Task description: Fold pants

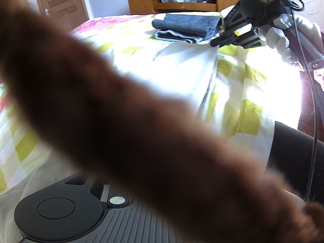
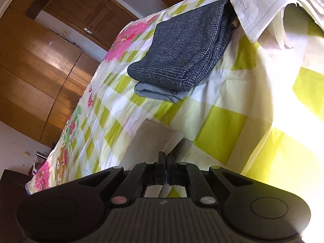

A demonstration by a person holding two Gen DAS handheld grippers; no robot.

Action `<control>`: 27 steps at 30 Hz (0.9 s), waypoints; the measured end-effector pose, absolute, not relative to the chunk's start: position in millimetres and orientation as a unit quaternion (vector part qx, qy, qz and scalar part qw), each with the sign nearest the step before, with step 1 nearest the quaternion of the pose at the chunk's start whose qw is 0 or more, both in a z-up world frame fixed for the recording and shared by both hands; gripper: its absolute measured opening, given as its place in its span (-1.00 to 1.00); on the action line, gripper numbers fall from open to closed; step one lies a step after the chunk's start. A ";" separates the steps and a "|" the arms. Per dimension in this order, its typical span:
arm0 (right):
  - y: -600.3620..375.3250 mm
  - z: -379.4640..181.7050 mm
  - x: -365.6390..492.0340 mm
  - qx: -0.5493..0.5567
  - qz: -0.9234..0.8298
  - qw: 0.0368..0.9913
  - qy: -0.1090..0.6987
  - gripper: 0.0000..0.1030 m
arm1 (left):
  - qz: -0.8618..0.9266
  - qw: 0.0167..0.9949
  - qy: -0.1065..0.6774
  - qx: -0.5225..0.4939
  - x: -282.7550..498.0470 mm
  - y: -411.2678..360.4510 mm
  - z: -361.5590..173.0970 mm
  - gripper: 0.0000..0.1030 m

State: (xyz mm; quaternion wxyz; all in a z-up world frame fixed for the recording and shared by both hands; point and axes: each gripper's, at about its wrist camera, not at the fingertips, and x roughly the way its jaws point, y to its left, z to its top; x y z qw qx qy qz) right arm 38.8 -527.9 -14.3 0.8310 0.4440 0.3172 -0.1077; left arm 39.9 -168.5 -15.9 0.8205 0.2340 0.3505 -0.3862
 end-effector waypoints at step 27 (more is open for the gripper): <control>-524.1 5.4 50.2 0.432 -0.076 0.847 0.300 -0.61 | -0.372 0.800 0.343 0.324 17.0 -143.2 -7.9 -0.66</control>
